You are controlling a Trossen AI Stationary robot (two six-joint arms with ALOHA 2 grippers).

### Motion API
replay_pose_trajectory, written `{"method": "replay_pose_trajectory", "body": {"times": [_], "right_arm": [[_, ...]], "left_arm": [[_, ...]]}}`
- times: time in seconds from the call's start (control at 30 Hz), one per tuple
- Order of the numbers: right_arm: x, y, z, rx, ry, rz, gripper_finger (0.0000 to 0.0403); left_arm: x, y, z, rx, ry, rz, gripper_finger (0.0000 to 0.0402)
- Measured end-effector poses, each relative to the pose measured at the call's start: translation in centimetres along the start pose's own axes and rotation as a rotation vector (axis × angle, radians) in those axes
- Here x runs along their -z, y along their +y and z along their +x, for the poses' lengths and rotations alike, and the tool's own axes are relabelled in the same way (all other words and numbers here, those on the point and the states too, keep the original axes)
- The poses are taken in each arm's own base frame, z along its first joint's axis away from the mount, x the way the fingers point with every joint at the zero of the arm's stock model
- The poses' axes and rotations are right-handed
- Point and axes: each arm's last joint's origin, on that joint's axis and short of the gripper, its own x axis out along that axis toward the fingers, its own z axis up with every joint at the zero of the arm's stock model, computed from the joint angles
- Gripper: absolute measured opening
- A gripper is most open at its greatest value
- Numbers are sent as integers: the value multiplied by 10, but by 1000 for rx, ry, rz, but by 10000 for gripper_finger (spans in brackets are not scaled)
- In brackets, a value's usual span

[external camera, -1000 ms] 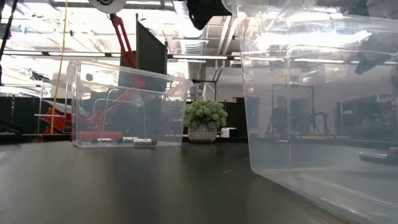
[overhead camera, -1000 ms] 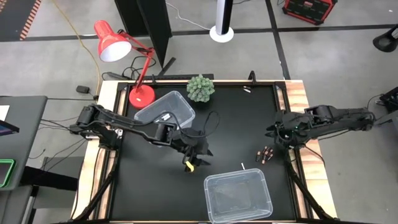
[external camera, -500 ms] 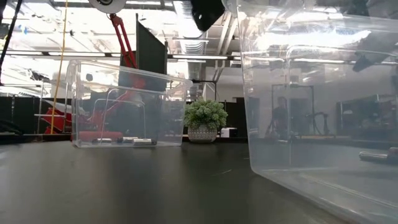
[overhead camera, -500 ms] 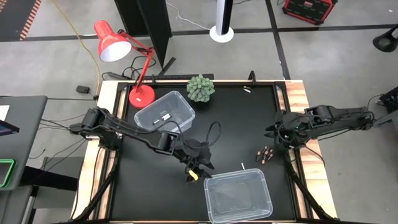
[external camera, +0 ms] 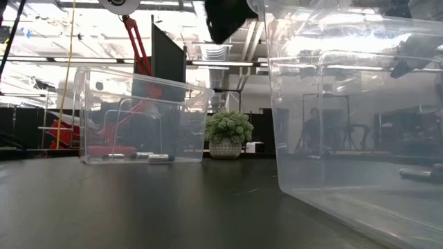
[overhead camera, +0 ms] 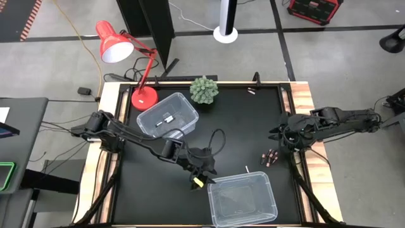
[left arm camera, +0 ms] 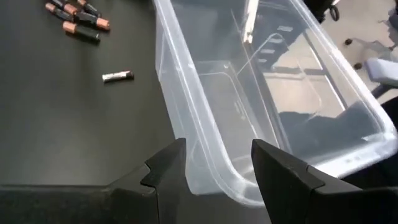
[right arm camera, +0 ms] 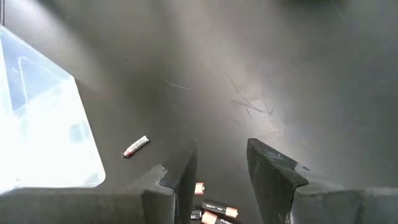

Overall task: Sort batteries
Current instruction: Move the bottom transparent bin to the center

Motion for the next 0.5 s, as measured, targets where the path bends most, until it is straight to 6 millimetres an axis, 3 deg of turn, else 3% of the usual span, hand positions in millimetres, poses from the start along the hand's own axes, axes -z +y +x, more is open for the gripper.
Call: {"method": "replay_pose_trajectory", "body": {"times": [0.5], "right_arm": [[-1, 1, 1, 3, 5, -1, 158]], "left_arm": [[12, 6, 26, 14, 26, -28, 179]]}}
